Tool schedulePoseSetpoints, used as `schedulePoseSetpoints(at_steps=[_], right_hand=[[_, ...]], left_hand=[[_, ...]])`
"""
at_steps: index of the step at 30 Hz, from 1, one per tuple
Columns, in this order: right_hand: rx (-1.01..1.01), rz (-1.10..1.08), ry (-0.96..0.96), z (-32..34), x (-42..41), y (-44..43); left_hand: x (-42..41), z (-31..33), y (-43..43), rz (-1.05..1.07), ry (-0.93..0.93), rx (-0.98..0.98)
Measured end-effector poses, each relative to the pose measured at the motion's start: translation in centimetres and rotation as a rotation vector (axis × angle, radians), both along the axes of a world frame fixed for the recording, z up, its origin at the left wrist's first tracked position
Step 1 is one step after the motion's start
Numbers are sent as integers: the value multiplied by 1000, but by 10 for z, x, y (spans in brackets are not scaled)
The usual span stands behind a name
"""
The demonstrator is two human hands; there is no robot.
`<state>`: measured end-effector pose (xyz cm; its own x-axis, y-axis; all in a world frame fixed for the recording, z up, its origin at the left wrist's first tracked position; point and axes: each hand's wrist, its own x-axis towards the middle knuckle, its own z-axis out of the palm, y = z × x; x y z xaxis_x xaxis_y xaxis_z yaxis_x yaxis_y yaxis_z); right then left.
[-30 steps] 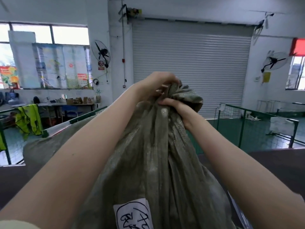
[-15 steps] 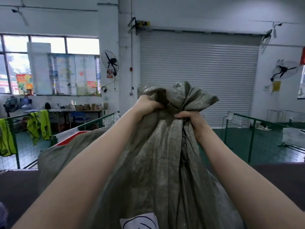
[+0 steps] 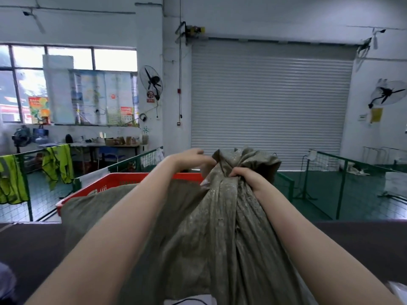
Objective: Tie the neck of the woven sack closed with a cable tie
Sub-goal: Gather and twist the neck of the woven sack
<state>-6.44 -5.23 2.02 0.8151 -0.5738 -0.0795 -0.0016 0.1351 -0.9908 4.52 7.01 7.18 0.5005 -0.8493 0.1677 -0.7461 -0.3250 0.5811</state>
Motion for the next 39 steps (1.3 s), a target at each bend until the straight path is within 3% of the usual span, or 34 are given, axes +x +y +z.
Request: schedulePoseSetpoints(at_steps=[5, 7, 10, 13, 16, 18, 20, 21, 24, 26, 28, 32, 33, 36, 39], right_hand=[[9, -87, -92, 0, 9, 0], [-10, -90, -149, 2, 14, 0], [-31, -21, -143, 4, 17, 1], [-12, 23, -101, 7, 11, 0], [-131, 47, 71, 7, 2, 1], [-158, 110, 108, 6, 0, 1], [-97, 190, 0, 8, 3, 6], [-59, 226, -69, 9, 6, 11], [56, 280, -240, 9, 17, 22], [24, 226, -232, 7, 22, 22], [-15, 121, -141, 1, 21, 15], [57, 63, -113, -7, 18, 7], [63, 85, -128, -6, 19, 9], [47, 168, -167, 0, 19, 15], [-15, 231, -178, 7, 13, 19]], left_hand=[[24, -15, 28, 71, 242, 338], [25, -28, 22, 57, 216, 326], [21, -32, 14, 53, 170, 143], [20, -22, 14, 157, 328, -193], [23, -11, 13, 241, 485, -593], [21, -4, 4, 301, 367, -744], [6, 0, -6, 340, 164, -768], [-2, 1, -12, 292, 153, -759], [-23, 1, -24, -147, 602, -510], [-21, 3, -22, -311, 721, -372], [-11, 7, -16, -212, 555, -354], [10, 9, 2, 216, -5, -316], [12, 7, 7, 217, -21, -212], [9, -5, 13, 68, 157, 104], [13, -15, 9, 159, 256, -56]])
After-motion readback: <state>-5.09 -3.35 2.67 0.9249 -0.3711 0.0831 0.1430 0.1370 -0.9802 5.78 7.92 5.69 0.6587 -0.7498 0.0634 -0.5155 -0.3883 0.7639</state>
